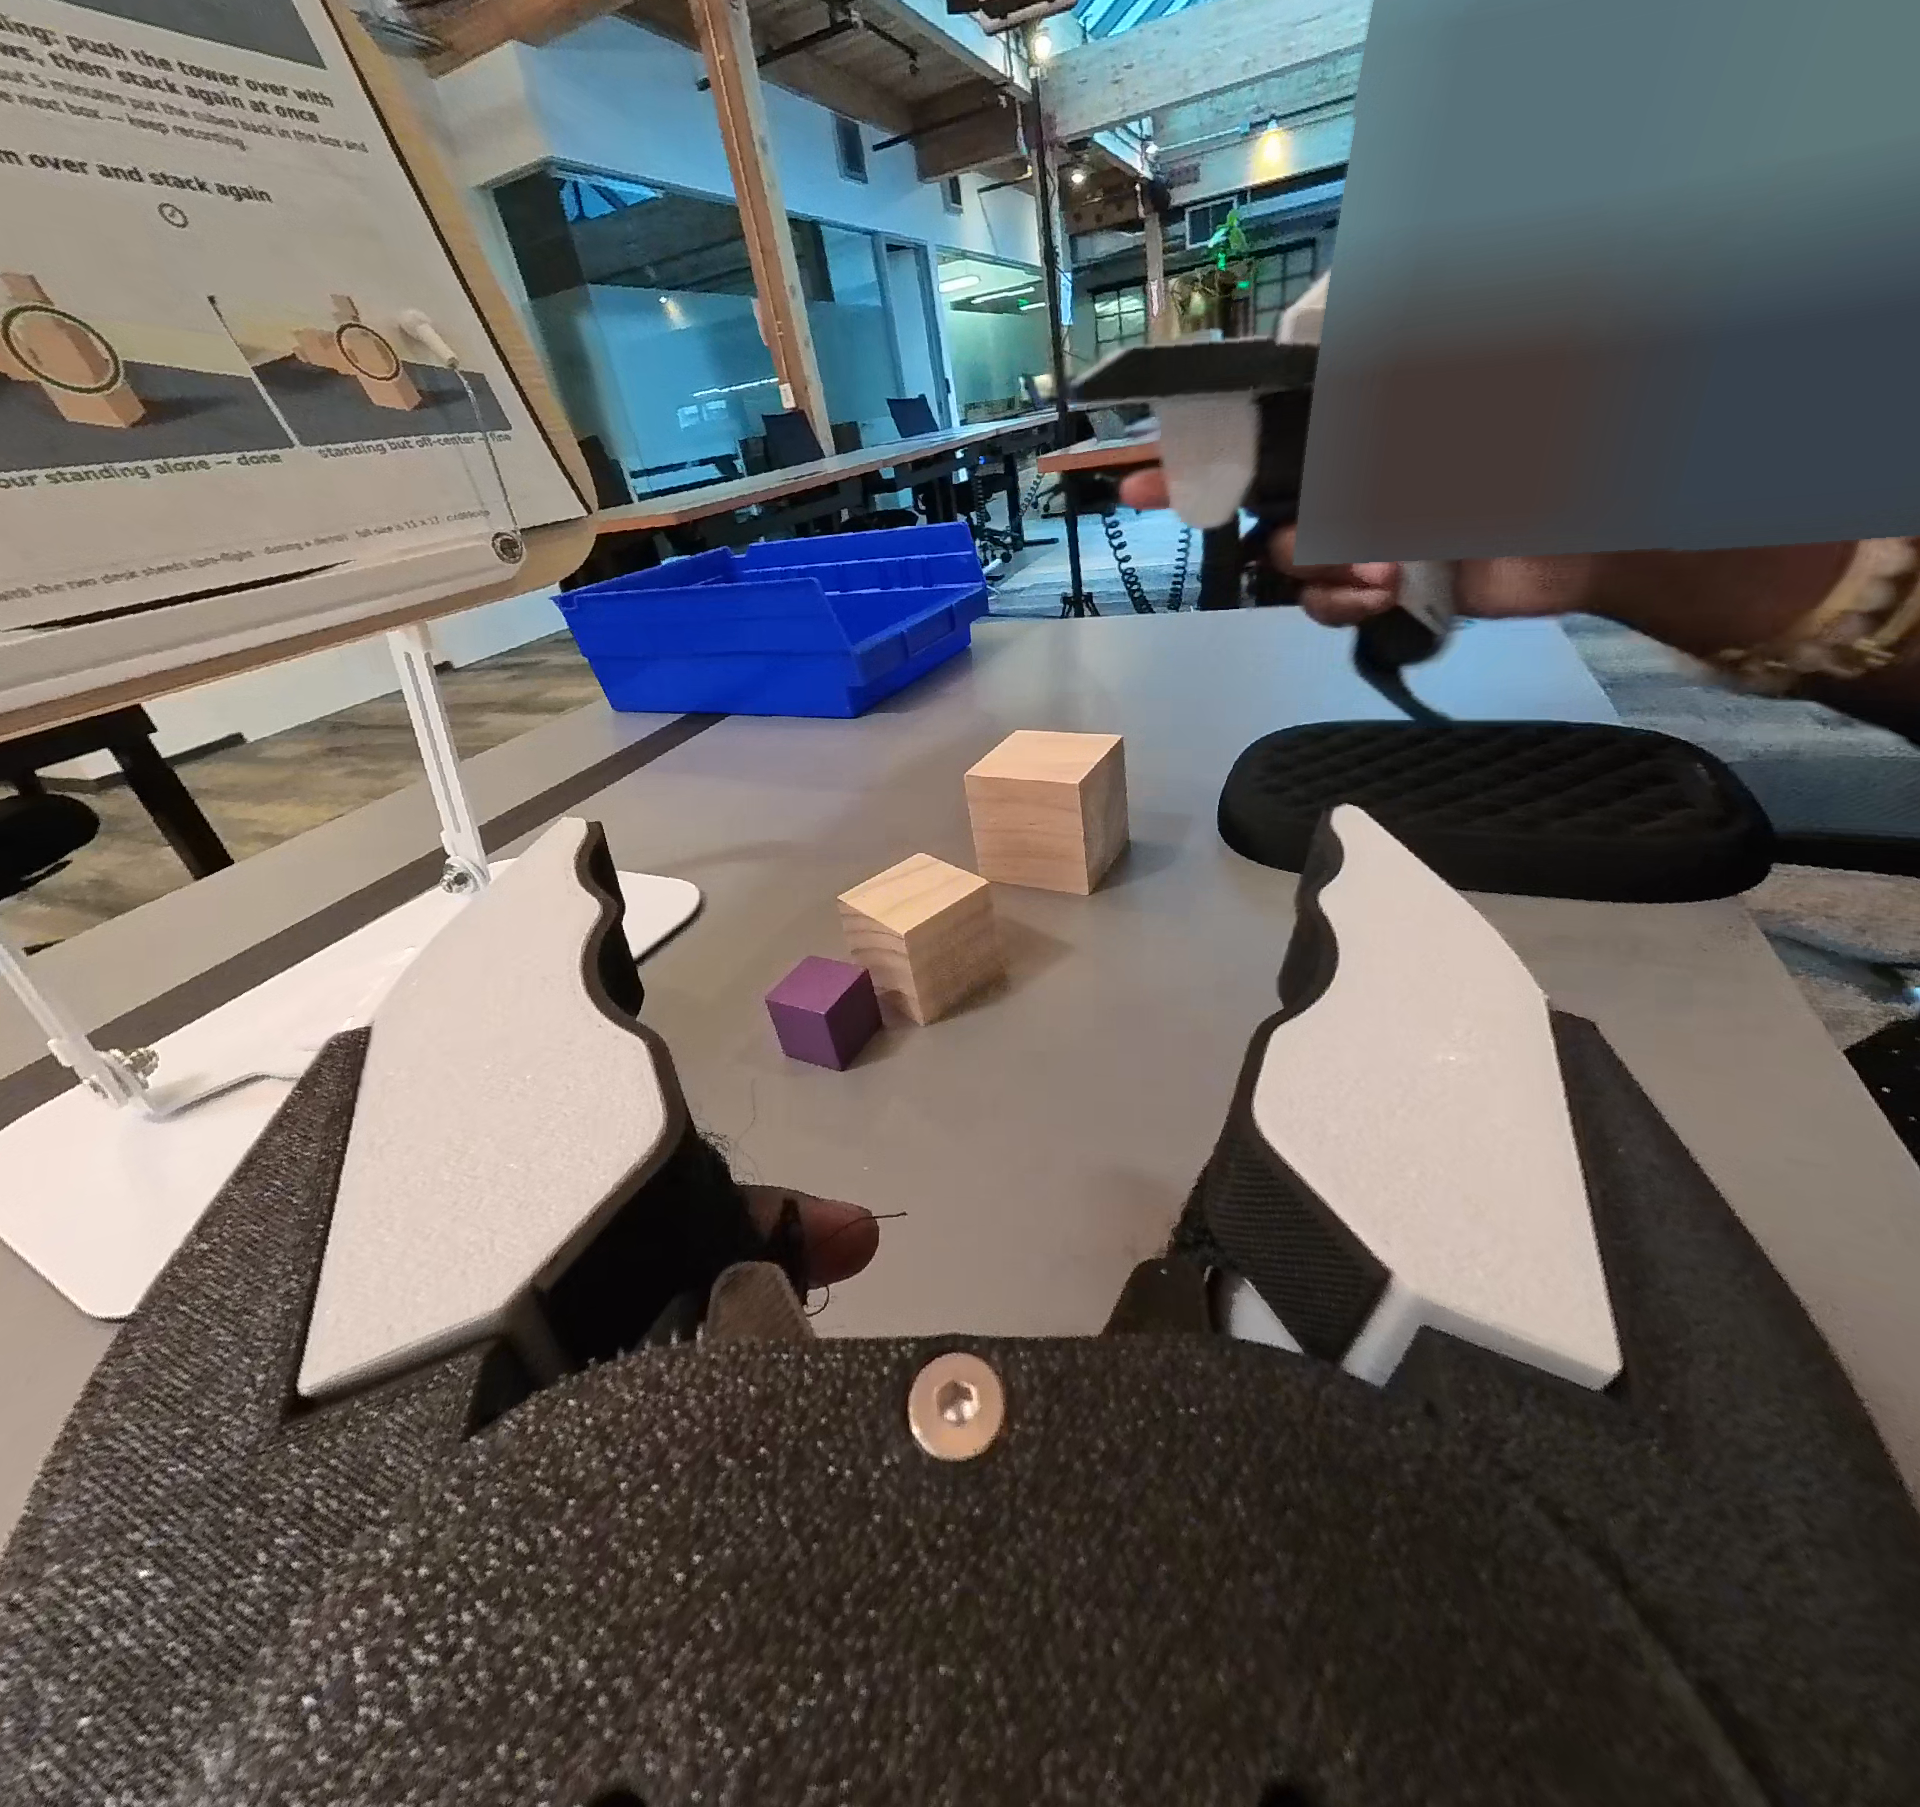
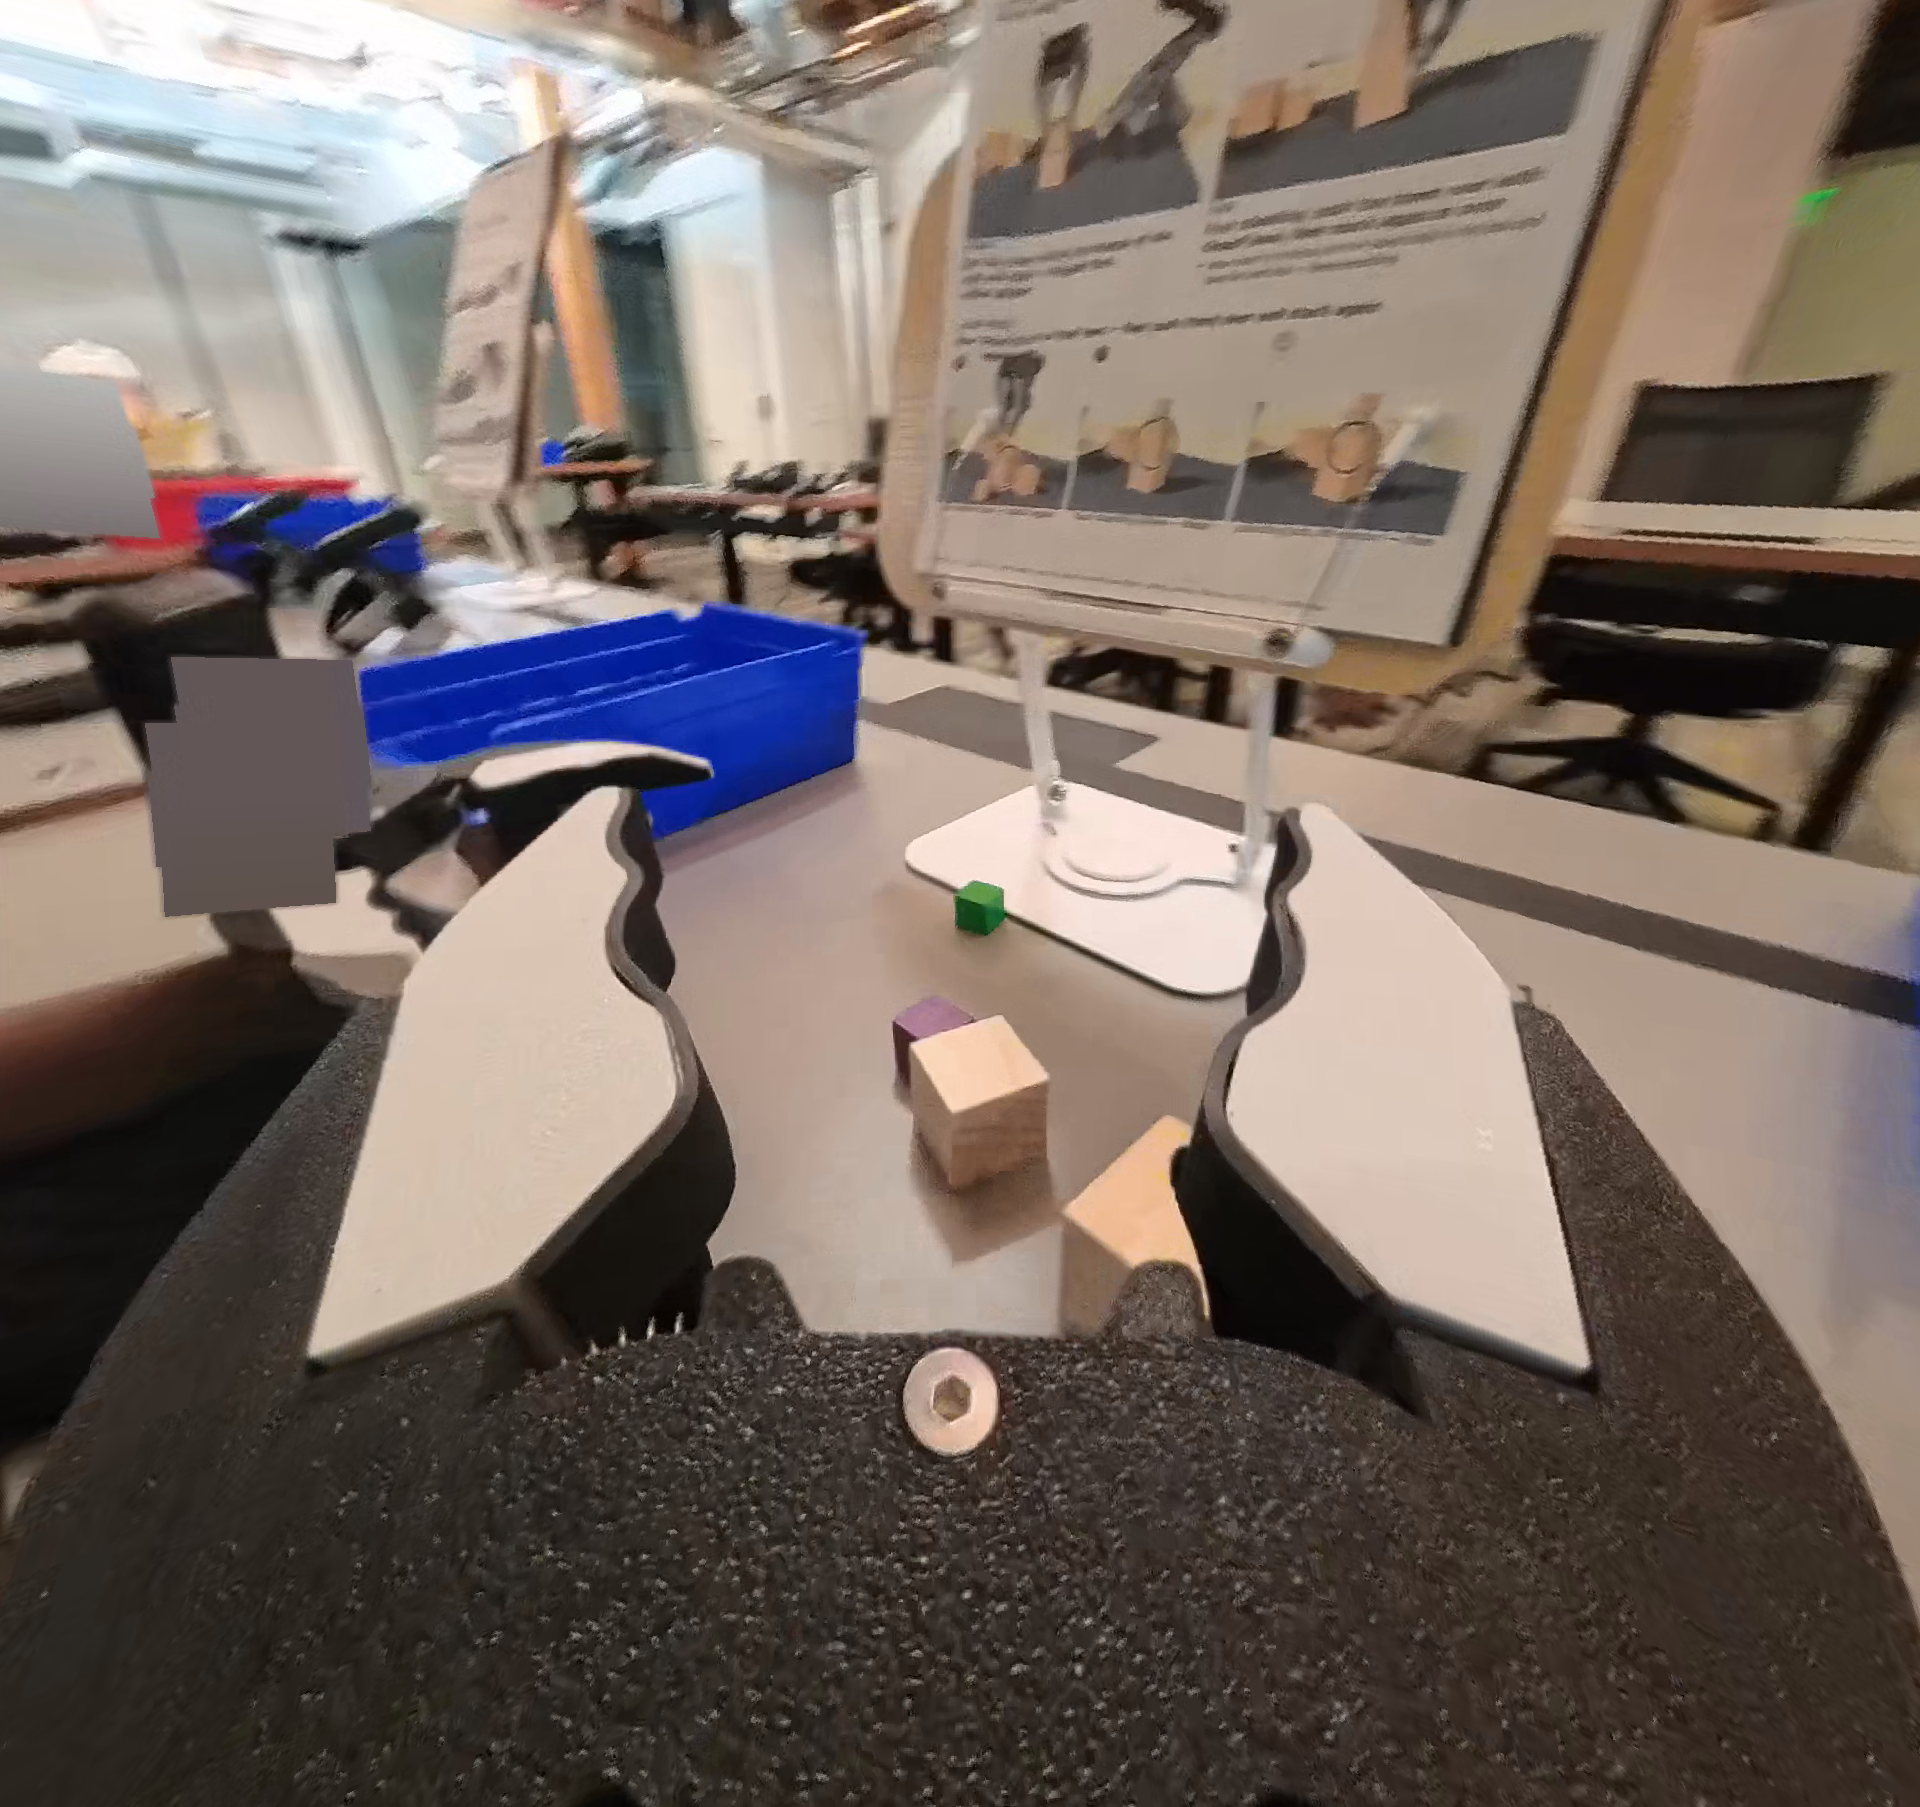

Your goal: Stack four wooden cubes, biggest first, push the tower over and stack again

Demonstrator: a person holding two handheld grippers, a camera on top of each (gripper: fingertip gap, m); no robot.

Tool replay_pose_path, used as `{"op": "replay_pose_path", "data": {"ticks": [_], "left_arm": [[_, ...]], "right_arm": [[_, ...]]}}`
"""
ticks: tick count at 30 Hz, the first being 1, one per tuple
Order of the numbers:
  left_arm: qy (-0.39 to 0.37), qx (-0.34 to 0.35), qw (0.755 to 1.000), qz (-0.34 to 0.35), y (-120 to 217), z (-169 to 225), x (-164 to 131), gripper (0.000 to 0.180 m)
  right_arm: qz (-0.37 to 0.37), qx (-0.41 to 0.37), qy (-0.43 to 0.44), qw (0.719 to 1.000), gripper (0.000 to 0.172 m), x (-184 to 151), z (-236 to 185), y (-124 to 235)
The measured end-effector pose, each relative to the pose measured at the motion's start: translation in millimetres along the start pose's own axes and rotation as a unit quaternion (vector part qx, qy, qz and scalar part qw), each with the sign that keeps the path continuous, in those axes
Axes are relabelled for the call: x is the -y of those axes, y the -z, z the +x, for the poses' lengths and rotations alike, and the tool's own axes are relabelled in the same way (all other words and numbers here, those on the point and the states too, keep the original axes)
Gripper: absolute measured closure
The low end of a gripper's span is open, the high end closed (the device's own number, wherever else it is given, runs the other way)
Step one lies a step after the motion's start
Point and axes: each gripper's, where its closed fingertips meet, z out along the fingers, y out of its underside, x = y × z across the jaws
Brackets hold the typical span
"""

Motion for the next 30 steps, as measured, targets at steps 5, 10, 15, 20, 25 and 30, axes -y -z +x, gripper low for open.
{"op": "replay_pose_path", "data": {"ticks": [5, 10, 15, 20, 25, 30], "left_arm": [[0.000, 0.002, 1.000, 0.000, 0.0, -0.4, 0.2, 0.059], [0.001, 0.002, 1.000, 0.004, 0.5, -0.4, 1.1, 0.059], [0.042, 0.009, 0.999, -0.025, -3.7, -11.7, 0.0, 0.064], [0.035, -0.037, 0.984, -0.169, -51.2, -18.3, 10.4, 0.080], [-0.009, -0.155, 0.928, -0.338, -123.4, 16.1, -15.1, 0.080], [-0.024, -0.229, 0.861, -0.453, -157.6, 34.5, -60.0, 0.097]], "right_arm": [[0.018, -0.080, 0.000, 0.997, 0.065, -28.0, -47.3, 14.0], [-0.003, -0.119, 0.004, 0.993, 0.066, -63.5, -67.2, 16.1], [-0.015, -0.137, 0.000, 0.990, 0.066, -77.7, -63.2, 19.0], [-0.002, -0.138, -0.004, 0.990, 0.069, -75.2, -62.0, 21.8], [0.001, -0.134, -0.010, 0.991, 0.070, -74.7, -61.1, 22.6], [0.005, -0.133, -0.008, 0.991, 0.070, -73.9, -60.6, 23.3]]}}
